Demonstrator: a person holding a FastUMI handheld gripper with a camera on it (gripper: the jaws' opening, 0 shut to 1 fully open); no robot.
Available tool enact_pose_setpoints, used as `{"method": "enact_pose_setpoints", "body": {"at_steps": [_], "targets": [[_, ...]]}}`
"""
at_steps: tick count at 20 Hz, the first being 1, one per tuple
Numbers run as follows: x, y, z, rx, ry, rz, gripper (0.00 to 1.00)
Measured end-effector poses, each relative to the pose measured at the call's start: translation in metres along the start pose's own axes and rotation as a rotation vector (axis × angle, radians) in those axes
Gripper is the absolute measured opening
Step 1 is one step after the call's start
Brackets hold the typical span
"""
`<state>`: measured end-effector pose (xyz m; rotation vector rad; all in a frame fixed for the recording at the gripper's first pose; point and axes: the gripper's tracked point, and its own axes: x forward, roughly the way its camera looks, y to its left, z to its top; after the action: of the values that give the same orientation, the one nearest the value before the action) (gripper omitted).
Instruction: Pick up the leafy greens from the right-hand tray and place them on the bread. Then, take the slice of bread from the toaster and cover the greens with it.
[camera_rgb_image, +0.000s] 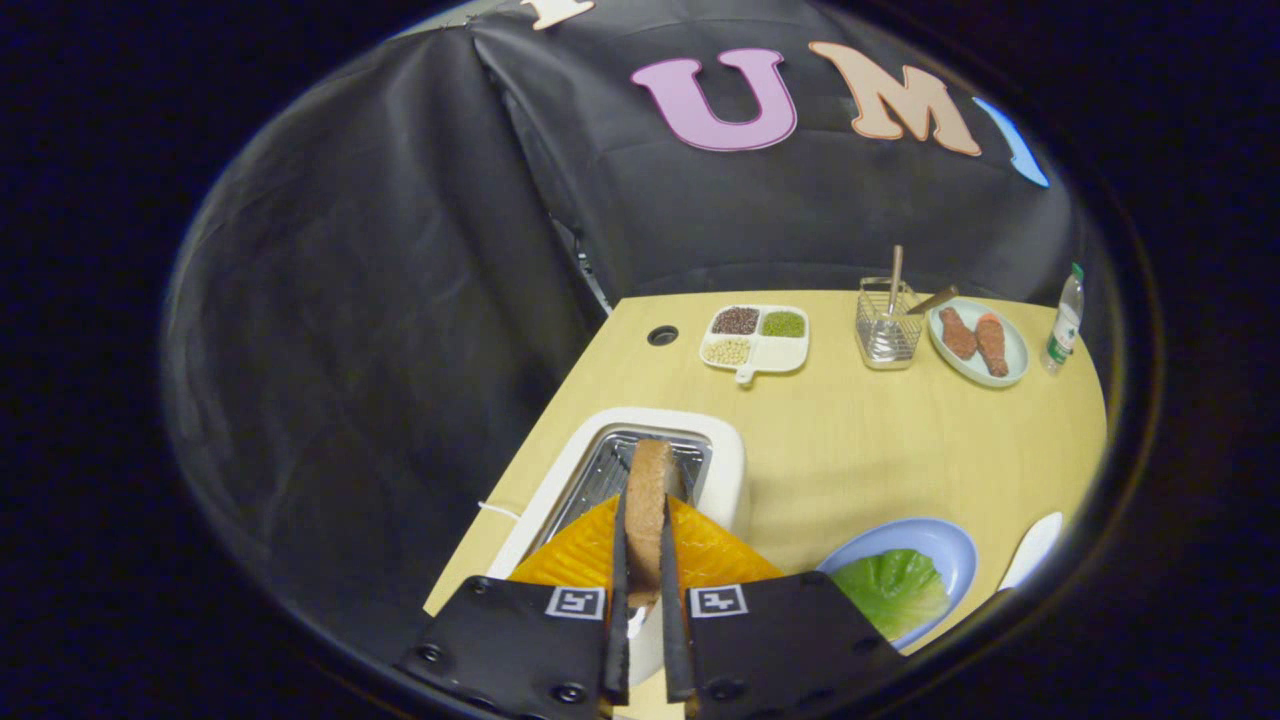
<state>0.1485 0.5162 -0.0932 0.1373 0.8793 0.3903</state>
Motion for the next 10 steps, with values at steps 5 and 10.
{"method": "enact_pose_setpoints", "body": {"at_steps": [5, 10], "targets": [[-0.008, 0.008, -0.002, 0.001, -0.008, 0.020, 0.10], [-0.035, 0.003, 0.017, 0.025, -0.068, 0.047, 0.10]]}}
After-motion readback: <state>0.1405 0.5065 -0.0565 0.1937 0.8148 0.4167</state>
